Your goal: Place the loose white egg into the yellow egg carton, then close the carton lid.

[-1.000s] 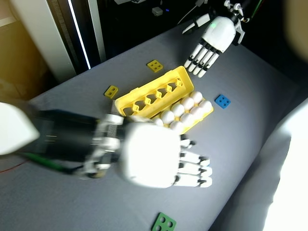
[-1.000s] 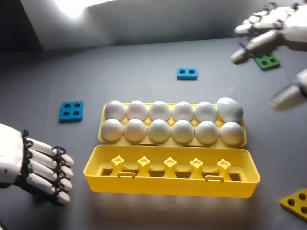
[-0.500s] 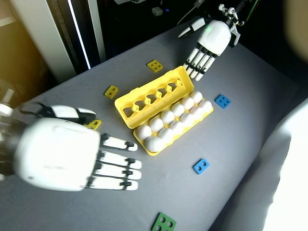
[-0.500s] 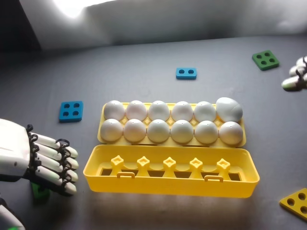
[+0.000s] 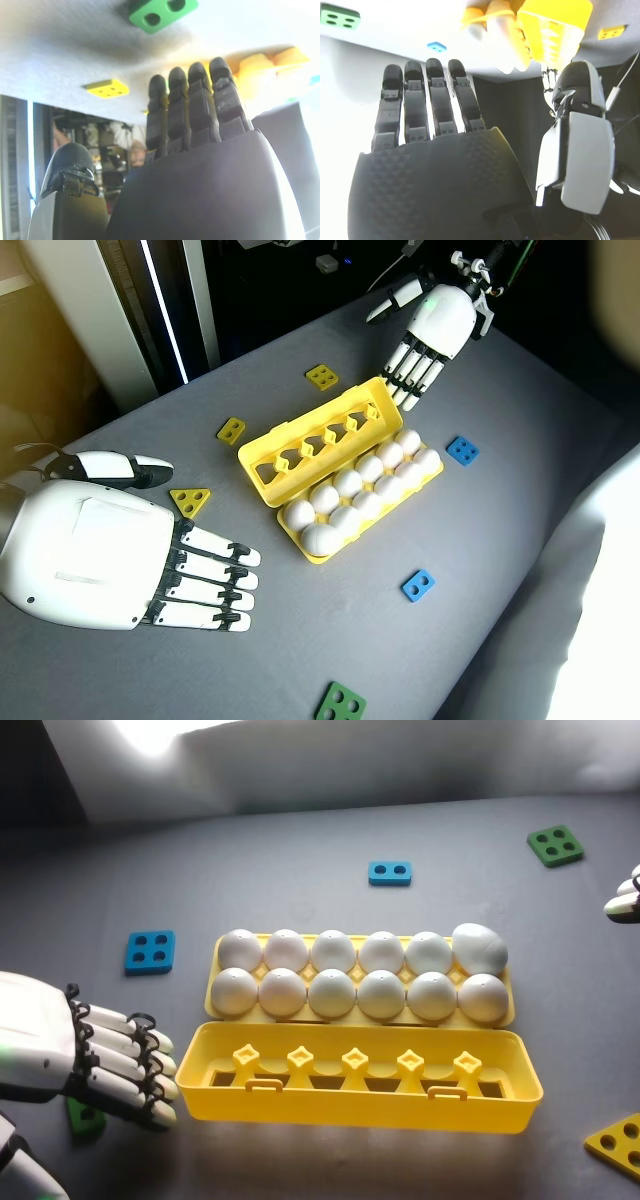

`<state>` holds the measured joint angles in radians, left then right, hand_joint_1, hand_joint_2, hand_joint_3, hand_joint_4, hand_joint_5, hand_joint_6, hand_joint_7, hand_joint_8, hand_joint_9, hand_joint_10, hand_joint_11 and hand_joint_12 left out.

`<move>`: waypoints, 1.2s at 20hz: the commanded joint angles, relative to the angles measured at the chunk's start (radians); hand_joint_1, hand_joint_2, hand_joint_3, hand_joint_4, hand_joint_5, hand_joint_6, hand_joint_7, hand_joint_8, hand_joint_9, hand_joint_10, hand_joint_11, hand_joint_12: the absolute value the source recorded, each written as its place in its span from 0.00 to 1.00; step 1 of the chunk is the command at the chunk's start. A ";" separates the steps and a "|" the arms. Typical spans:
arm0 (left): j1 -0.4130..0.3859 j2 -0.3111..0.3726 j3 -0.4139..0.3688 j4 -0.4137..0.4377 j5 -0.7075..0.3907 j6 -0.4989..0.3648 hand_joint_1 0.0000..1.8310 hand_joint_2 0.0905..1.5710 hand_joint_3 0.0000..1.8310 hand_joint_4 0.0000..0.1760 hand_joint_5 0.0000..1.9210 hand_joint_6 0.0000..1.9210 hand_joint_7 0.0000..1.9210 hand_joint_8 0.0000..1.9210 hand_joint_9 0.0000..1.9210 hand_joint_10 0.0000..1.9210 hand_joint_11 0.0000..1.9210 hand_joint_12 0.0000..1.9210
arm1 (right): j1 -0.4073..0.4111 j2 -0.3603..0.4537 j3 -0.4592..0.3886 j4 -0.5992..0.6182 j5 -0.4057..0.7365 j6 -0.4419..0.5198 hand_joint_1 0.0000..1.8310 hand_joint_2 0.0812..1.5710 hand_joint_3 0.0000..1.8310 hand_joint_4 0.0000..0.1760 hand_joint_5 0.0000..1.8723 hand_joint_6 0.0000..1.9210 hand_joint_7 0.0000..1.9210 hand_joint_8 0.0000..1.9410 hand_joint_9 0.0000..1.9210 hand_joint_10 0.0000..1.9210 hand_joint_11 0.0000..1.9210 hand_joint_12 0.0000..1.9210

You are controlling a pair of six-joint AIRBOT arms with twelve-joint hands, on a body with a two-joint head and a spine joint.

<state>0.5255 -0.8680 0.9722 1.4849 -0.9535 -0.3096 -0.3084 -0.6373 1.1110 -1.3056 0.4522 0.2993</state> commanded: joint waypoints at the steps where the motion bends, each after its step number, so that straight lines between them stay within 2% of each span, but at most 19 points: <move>1: -0.006 0.012 -0.001 -0.053 -0.044 -0.004 0.00 0.72 0.00 0.00 0.14 0.00 0.10 0.00 0.06 0.00 0.00 0.07 | 0.011 0.016 0.004 0.040 0.025 0.006 0.09 0.56 0.00 0.00 0.07 0.00 0.05 0.00 0.03 0.00 0.00 0.13; 3: -0.005 0.010 -0.012 -0.053 -0.040 -0.004 0.00 0.72 0.00 0.00 0.12 0.00 0.08 0.00 0.04 0.00 0.00 0.02 | 0.009 0.016 0.002 0.040 0.025 0.005 0.08 0.56 0.00 0.00 0.06 0.00 0.04 0.00 0.03 0.00 0.00 0.11; 5: -0.002 0.009 -0.024 -0.053 -0.030 -0.004 0.00 0.71 0.00 0.00 0.12 0.00 0.08 0.00 0.04 0.00 0.00 0.02 | 0.009 0.016 0.002 0.040 0.025 0.005 0.09 0.57 0.00 0.00 0.07 0.00 0.04 0.00 0.03 0.00 0.00 0.14; 8: 0.004 0.006 -0.036 -0.053 -0.020 -0.001 0.00 0.71 0.00 0.00 0.13 0.00 0.09 0.00 0.05 0.00 0.00 0.09 | 0.009 0.017 0.001 0.040 0.025 0.005 0.10 0.58 0.00 0.00 0.09 0.00 0.07 0.00 0.05 0.00 0.00 0.17; 14: 0.018 -0.002 -0.056 -0.053 -0.004 0.006 0.00 0.71 0.00 0.00 0.12 0.00 0.08 0.00 0.05 0.00 0.00 0.04 | 0.008 0.021 -0.005 0.040 0.025 0.005 0.10 0.58 0.00 0.00 0.09 0.00 0.06 0.00 0.05 0.00 0.00 0.15; 15: 0.019 -0.002 -0.062 -0.053 -0.004 0.007 0.00 0.71 0.00 0.00 0.12 0.00 0.08 0.00 0.05 0.00 0.00 0.06 | 0.008 0.021 -0.006 0.040 0.025 0.005 0.09 0.59 0.00 0.00 0.10 0.00 0.08 0.00 0.06 0.00 0.00 0.18; 17: 0.018 -0.002 -0.075 -0.053 -0.002 0.008 0.00 0.71 0.00 0.00 0.13 0.00 0.09 0.00 0.06 0.00 0.00 0.11 | 0.007 0.023 -0.011 0.040 0.025 0.005 0.10 0.59 0.00 0.00 0.08 0.00 0.06 0.00 0.04 0.00 0.00 0.12; 20: 0.013 -0.002 -0.084 -0.059 0.006 0.007 0.00 0.71 0.00 0.00 0.13 0.00 0.09 0.00 0.05 0.00 0.00 0.08 | 0.008 0.024 -0.018 0.040 0.025 0.003 0.08 0.60 0.00 0.00 0.09 0.00 0.06 0.00 0.04 0.00 0.00 0.14; 24: -0.001 -0.003 -0.082 -0.073 0.008 -0.001 0.00 0.71 0.00 0.00 0.13 0.00 0.09 0.00 0.06 0.00 0.00 0.09 | 0.008 0.026 -0.020 0.040 0.025 0.002 0.12 0.59 0.00 0.00 0.08 0.00 0.06 0.00 0.04 0.00 0.00 0.14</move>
<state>0.5289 -0.8822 0.8879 1.4796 -0.8898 -0.3099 -0.3088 -0.6289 1.0882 -1.3064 0.4519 0.2989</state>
